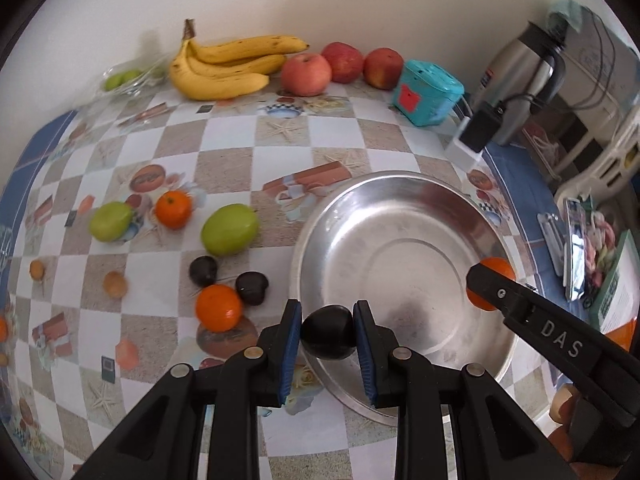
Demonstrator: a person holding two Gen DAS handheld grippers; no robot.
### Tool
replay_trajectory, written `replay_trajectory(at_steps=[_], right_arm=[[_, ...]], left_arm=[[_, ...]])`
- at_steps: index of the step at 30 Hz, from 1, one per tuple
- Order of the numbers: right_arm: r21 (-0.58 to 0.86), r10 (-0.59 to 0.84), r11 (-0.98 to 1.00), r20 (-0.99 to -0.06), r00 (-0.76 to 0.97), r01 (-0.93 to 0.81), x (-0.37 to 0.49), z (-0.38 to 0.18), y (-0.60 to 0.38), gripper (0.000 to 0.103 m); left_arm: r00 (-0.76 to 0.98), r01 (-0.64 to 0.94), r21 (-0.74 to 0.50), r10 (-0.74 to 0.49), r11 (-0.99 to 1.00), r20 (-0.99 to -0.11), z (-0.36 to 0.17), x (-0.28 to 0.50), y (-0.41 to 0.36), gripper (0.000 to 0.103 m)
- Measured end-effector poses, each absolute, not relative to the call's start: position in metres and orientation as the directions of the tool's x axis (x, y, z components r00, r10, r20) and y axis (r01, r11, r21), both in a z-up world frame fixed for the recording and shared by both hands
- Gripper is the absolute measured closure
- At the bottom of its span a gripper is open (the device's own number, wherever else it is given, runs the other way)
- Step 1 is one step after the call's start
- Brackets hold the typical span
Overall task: Organize fruits
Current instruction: 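Carry the dark plum and the orange over the steel bowl with both tools, then open the right gripper to drop the orange while the left releases the plum into the bowl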
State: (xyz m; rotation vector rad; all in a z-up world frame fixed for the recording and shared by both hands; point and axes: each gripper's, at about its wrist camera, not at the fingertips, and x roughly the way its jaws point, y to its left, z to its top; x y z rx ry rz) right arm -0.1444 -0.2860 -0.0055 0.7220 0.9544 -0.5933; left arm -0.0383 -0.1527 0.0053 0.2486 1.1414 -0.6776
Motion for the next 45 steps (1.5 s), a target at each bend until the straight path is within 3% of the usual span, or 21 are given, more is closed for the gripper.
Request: replay_trajectory(at_steps=[18, 28, 31, 45], right_arm=[[0.238, -0.08, 0.634, -0.926, 0.369, 0.735, -0.137, -0.038, -0.284, 0.063], [0.256, -0.105, 0.635, -0.906, 0.41, 0.729, -0.139, -0.021, -0.284, 0.06], [0.259, -0.116, 0.633, -0.9, 0.42, 0.73, -0.141, -0.016, -0.285, 0.058], [0.249, -0.119, 0.636, -0.904, 0.412, 0.73, -0.139, -0.016, -0.28, 0.058]], left_arm=[[0.235, 0.669, -0.077, -0.31, 0.739, -0.921, -0.022, -0.049, -0.172, 0.072], [0.241, 0.667, -0.084, -0.321, 0.74, -0.916, -0.015, -0.046, -0.17, 0.049], [0.248, 0.642, -0.093, -0.321, 0.761, -0.914, -0.011, -0.041, -0.164, 0.041], [0.278, 0.349, -0.072, -0.177, 0.934, -0.944, -0.015, 0.017, -0.089, 0.041]])
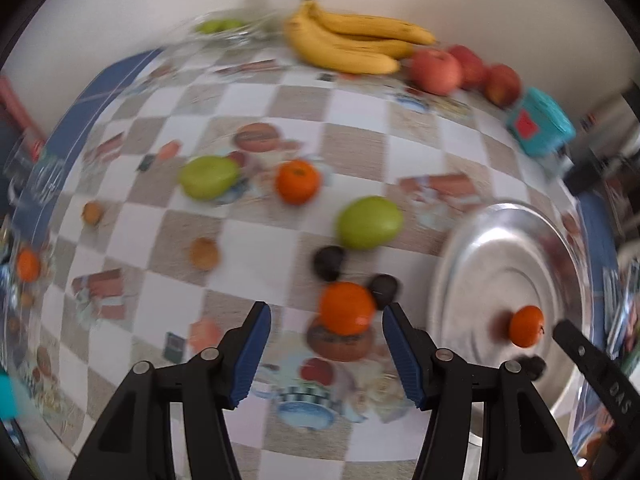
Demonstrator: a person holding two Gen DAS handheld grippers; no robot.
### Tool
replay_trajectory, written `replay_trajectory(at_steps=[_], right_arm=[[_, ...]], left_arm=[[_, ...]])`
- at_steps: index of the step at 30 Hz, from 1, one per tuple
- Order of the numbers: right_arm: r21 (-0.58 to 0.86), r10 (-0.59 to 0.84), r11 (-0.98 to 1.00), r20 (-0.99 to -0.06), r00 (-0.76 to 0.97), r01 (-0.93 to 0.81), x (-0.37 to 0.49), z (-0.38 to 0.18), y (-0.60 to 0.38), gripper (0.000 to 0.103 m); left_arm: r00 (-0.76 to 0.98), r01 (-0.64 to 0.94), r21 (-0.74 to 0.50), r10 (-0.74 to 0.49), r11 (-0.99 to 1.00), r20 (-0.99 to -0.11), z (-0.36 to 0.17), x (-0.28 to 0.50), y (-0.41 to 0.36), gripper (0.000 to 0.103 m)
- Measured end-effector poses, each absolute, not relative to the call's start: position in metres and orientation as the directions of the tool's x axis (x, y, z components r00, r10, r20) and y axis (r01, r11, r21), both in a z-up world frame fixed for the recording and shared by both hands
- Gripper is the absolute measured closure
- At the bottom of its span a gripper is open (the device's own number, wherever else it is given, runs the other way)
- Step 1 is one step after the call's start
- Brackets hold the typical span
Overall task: Organize fruits
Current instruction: 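Open the right gripper to drop the orange while the left releases the plum into the bowl, then withdraw both tools from the bowl toward the remaining fruit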
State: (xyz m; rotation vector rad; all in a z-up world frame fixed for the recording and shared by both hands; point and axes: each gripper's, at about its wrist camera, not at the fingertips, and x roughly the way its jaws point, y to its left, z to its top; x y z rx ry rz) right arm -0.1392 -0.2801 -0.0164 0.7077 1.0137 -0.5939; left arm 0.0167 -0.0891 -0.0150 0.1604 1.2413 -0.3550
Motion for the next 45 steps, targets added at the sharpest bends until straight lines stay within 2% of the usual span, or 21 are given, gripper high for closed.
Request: replay_trajectory(at_steps=[8, 19, 21, 22, 25, 28, 31, 34, 36, 42, 43, 44, 45], right_arm=[[0.244, -0.103, 0.684, -0.901, 0.422, 0.687, -0.12, -0.01, -0.257, 0.058], [0.255, -0.08, 0.727, -0.89, 0.448, 0.637, -0.099, -0.002, -0.231, 0.058], [0.25, -0.078, 0.73, -0.894, 0.441, 0.636, -0.097, -0.004, -0.23, 0.058], [0.248, -0.076, 0.73, -0.896, 0.437, 0.637, -0.097, -0.006, -0.229, 0.058], [0.238, -0.074, 0.725, -0.906, 0.417, 0.647, -0.097, -0.012, -0.231, 0.049], [0.226, -0.074, 0.723, -0.914, 0.399, 0.653, -0.098, -0.018, -0.232, 0.047], [0.214, -0.079, 0.724, -0.919, 0.387, 0.655, -0.097, -0.023, -0.233, 0.034], [0.204, -0.089, 0.727, -0.919, 0.385, 0.656, -0.096, -0.025, -0.233, 0.033], [0.197, -0.098, 0.728, -0.918, 0.384, 0.656, -0.096, -0.026, -0.233, 0.027], [0.206, -0.101, 0.718, -0.914, 0.392, 0.665, -0.097, -0.029, -0.235, 0.026], [0.208, -0.1, 0.717, -0.913, 0.394, 0.665, -0.098, -0.029, -0.235, 0.022], [0.209, -0.101, 0.716, -0.913, 0.396, 0.666, -0.098, -0.029, -0.236, 0.01], [0.209, -0.105, 0.715, -0.911, 0.398, 0.667, -0.098, -0.029, -0.236, 0.005]], left_arm=[[0.309, 0.265, -0.083, -0.166, 0.961, -0.936, -0.003, 0.038, -0.054, 0.041], [0.313, 0.25, -0.077, -0.156, 0.965, -0.937, 0.0, 0.046, -0.041, 0.038], [0.305, 0.248, -0.079, -0.155, 0.966, -0.94, -0.002, 0.047, -0.04, 0.037], [0.299, 0.246, -0.079, -0.153, 0.966, -0.942, -0.004, 0.047, -0.04, 0.033], [0.271, 0.232, -0.075, -0.138, 0.97, -0.953, -0.013, 0.049, -0.038, 0.019], [0.235, 0.206, -0.069, -0.118, 0.976, -0.965, -0.024, 0.052, -0.034, 0.007], [0.229, 0.193, -0.042, -0.087, 0.98, -0.969, -0.032, 0.054, -0.032, 0.006], [0.239, 0.188, -0.033, -0.078, 0.982, -0.968, -0.034, 0.055, -0.029, 0.004], [0.252, 0.187, -0.027, -0.075, 0.982, -0.965, -0.033, 0.055, -0.028, 0.002], [0.284, 0.196, -0.016, -0.072, 0.98, -0.956, -0.029, 0.058, -0.027, 0.0], [0.29, 0.197, -0.014, -0.072, 0.98, -0.954, -0.028, 0.059, -0.026, 0.0], [0.299, 0.197, -0.011, -0.07, 0.98, -0.952, -0.027, 0.059, -0.025, 0.0], [0.309, 0.2, -0.008, -0.071, 0.98, -0.948, -0.026, 0.059, -0.024, 0.0]])
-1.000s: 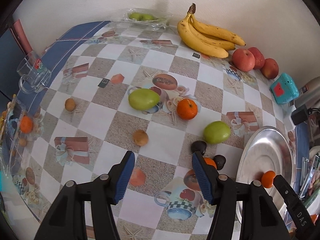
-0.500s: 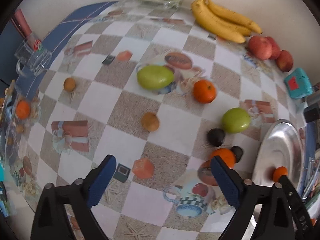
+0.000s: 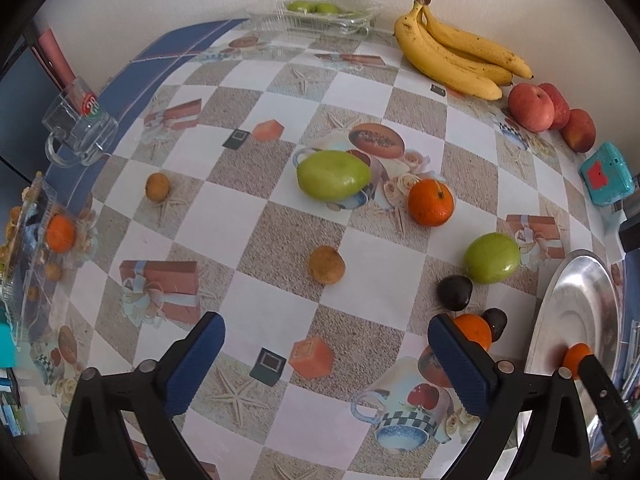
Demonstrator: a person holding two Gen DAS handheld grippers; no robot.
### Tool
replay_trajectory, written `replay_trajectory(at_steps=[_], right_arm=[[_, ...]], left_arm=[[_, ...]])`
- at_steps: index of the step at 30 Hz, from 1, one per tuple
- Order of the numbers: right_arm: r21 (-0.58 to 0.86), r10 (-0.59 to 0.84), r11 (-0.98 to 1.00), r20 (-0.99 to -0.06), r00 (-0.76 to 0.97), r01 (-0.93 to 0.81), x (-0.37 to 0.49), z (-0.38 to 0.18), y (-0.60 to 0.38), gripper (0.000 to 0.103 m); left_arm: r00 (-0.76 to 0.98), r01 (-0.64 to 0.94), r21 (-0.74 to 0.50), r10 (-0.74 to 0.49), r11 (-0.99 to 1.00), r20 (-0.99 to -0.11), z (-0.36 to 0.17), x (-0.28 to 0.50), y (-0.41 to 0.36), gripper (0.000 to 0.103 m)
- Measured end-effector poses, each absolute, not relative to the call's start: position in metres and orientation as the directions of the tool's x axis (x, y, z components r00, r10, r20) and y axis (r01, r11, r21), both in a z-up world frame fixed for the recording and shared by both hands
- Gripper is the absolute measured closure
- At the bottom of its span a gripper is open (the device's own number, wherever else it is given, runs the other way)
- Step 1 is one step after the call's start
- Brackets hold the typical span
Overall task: Organize fruits
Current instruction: 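Withdraw both tools from the bowl toward the remaining fruit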
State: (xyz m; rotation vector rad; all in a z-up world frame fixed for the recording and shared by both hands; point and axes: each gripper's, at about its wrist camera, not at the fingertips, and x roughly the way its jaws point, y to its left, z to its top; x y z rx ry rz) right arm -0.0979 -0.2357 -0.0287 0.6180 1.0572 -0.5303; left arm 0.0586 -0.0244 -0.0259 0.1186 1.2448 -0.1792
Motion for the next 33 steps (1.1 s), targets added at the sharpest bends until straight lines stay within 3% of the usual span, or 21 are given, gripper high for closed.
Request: replay_trajectory(at_steps=[15, 33], right_arm=[[0.251, -0.118, 0.73, -0.869, 0.48, 0.635, -0.09, -0.017, -0.221, 0.003], [0.328, 0.043, 0.828, -0.845, 0.532, 0.455, -0.041, -0.015, -0.158, 0.003]], left_arm=[[0.398, 0.211, -0.016, -0.101, 0.977, -0.912, -0.011, 0.065, -0.006, 0.0], [0.453, 0.123, -0.049, -0.1, 0.991, -0.886, 0.003, 0.089, 0.039, 0.0]])
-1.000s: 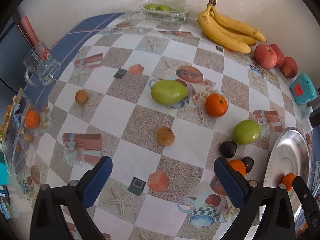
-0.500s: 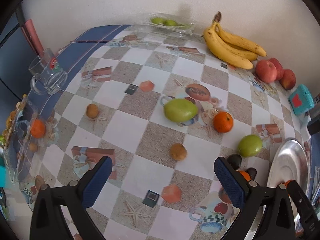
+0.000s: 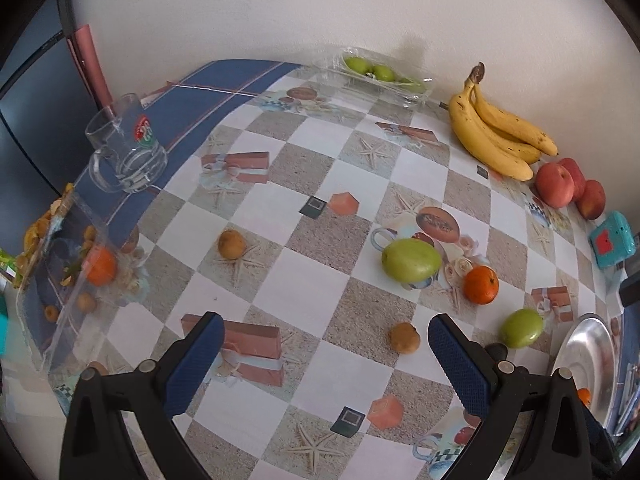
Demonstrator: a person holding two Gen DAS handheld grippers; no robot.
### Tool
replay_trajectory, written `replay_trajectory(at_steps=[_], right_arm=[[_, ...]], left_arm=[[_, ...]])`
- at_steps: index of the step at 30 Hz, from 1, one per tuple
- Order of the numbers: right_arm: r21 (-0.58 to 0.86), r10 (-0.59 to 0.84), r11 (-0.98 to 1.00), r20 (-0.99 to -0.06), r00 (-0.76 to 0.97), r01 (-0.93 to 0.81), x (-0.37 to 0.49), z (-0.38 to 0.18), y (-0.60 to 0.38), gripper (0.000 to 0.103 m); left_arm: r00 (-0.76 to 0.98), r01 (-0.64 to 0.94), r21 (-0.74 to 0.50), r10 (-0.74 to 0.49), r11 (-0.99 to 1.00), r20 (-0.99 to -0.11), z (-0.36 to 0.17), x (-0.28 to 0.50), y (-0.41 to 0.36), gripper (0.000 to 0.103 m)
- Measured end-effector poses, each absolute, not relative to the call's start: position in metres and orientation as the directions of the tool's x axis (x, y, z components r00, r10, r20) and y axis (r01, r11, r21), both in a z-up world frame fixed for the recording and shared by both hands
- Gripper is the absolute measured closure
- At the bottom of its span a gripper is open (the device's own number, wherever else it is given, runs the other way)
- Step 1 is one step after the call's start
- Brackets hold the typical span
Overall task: Organize fruits
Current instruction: 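Withdraw both tools from the bowl toward the remaining fruit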
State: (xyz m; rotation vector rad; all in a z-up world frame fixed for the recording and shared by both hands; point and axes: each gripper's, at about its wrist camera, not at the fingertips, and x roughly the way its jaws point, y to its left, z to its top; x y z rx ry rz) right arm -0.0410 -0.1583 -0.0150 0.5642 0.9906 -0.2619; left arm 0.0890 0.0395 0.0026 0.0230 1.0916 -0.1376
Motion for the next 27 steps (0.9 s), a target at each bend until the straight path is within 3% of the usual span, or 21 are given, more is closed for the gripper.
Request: replay_trajectory(at_steps=[8, 21, 27], right_arm=[[0.264, 0.022, 0.885, -0.846, 0.533, 0.383, -0.03, -0.014, -0.135, 0.003], [0.287, 0.043, 0.865, -0.86, 0.509, 0.412, -0.021, -0.026, -0.136, 0.004], [0.281, 0.042, 0.864, -0.867, 0.496, 0.418, -0.015, -0.029, -0.136, 0.015]], left_arm=[[0.411, 0.184, -0.078, -0.149, 0.98, -0.9, -0.009, 0.089, 0.026, 0.0], [0.313, 0.214, -0.106, -0.171, 0.971, -0.934, -0.03, 0.097, 0.006, 0.0], [0.293, 0.217, -0.12, -0.182, 0.969, -0.939, -0.035, 0.109, -0.004, 0.002]])
